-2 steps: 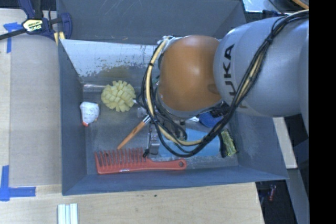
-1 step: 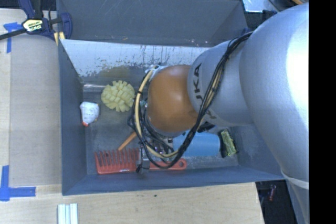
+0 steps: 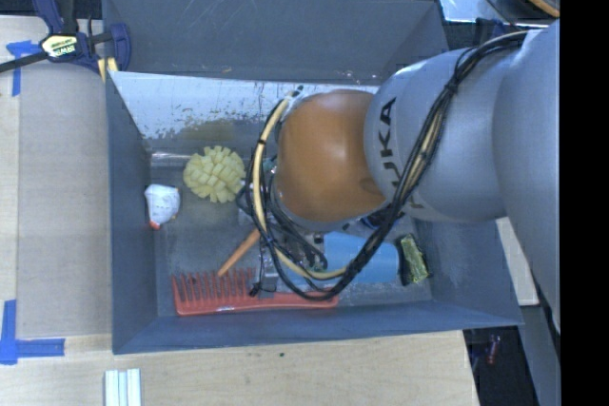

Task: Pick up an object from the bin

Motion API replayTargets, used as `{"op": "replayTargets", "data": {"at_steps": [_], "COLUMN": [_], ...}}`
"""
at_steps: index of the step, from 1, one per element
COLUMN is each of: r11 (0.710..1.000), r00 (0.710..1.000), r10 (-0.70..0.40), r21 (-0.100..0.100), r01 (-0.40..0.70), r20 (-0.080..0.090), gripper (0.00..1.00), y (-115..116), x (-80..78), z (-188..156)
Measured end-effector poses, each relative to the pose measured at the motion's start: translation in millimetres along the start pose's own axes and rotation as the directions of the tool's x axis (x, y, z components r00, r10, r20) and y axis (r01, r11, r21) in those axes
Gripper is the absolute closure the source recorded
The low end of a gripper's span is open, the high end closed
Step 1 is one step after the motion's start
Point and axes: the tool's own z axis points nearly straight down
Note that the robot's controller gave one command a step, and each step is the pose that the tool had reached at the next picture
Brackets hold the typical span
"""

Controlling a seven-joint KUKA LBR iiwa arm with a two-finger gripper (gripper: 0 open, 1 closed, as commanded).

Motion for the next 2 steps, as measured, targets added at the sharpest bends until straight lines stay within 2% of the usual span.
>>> {"op": "replayTargets", "data": {"at_steps": [1,2], "r11": [0.975,0.998], "r00": [0.975,0.998], "r10": [-0.22,-0.065], "r21": [0.0,0.0], "r01": [0.22,0.065], "r20": [-0.02,0.001], "gripper": [0.0,0.0], "y": [22.6,-8.5], "x": [-2.0,6.9], "z": [44.1,73.1]}}
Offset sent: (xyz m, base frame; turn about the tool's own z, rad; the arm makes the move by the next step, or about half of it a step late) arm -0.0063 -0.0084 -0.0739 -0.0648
